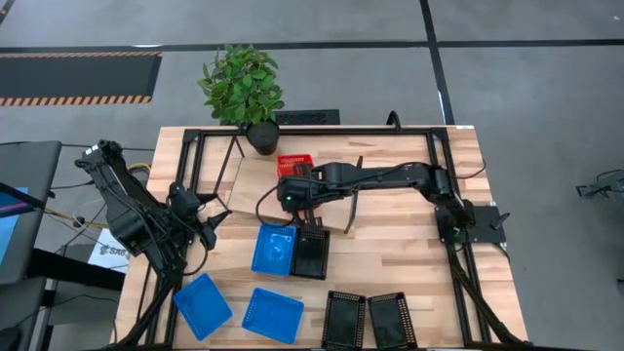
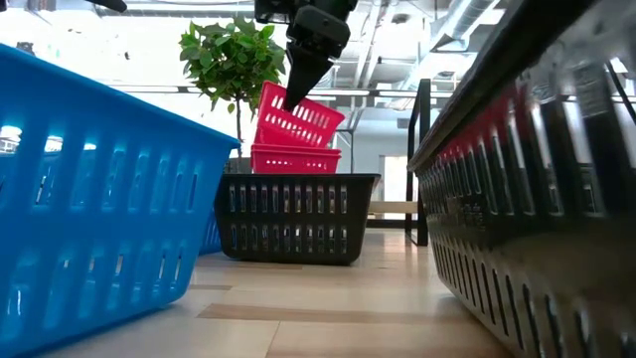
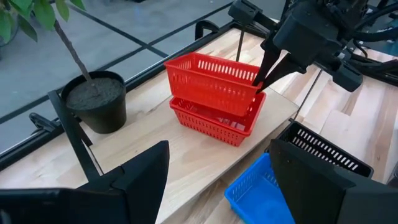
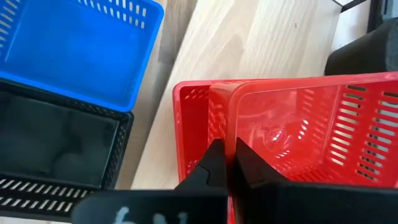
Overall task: Stack baskets on shelf by color
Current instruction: Stack the red basket on top of the stacked red basket on the shelf
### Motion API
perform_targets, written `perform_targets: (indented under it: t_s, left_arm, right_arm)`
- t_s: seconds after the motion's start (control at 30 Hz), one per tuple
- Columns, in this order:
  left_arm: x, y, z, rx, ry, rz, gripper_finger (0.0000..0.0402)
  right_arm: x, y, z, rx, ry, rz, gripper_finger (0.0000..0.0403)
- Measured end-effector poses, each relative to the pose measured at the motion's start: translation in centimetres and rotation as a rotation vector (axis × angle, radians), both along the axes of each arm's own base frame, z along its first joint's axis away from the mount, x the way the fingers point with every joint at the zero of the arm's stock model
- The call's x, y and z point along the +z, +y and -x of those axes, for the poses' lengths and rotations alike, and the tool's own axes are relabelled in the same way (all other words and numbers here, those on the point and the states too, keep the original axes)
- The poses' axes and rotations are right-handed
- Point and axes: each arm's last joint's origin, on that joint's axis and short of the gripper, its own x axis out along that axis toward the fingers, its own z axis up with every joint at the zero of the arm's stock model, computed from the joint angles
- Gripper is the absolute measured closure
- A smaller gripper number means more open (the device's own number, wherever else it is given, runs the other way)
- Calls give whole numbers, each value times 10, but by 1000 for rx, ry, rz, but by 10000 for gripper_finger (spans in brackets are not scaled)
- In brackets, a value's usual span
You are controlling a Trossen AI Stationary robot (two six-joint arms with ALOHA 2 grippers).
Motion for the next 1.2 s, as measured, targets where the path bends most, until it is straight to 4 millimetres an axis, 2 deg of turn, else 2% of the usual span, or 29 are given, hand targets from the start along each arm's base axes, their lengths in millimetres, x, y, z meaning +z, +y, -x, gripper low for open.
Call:
perform_targets:
  t_s: [0.27, 0.43, 0.57, 0.77, 1.03, 1.2]
  left_arm:
    - [0, 0, 0, -2, 3, -3, 136]
    - [0, 0, 0, -2, 2, -3, 136]
    - [0, 0, 0, -2, 2, -3, 136]
    - [0, 0, 0, -2, 3, -2, 136]
    - [0, 0, 0, 0, 1, 0, 136]
    - [0, 0, 0, 0, 2, 3, 136]
  right_arm:
    - [-1, -3, 1, -33, 11, -13, 397]
    - [-23, -3, -5, -21, 87, -5, 397]
    - [-31, -3, -7, -4, 119, 5, 388]
    - [-33, -3, -7, 3, 133, 10, 364]
    - [-34, -3, -5, 5, 161, 12, 356]
    - [-32, -4, -5, 4, 157, 12, 321]
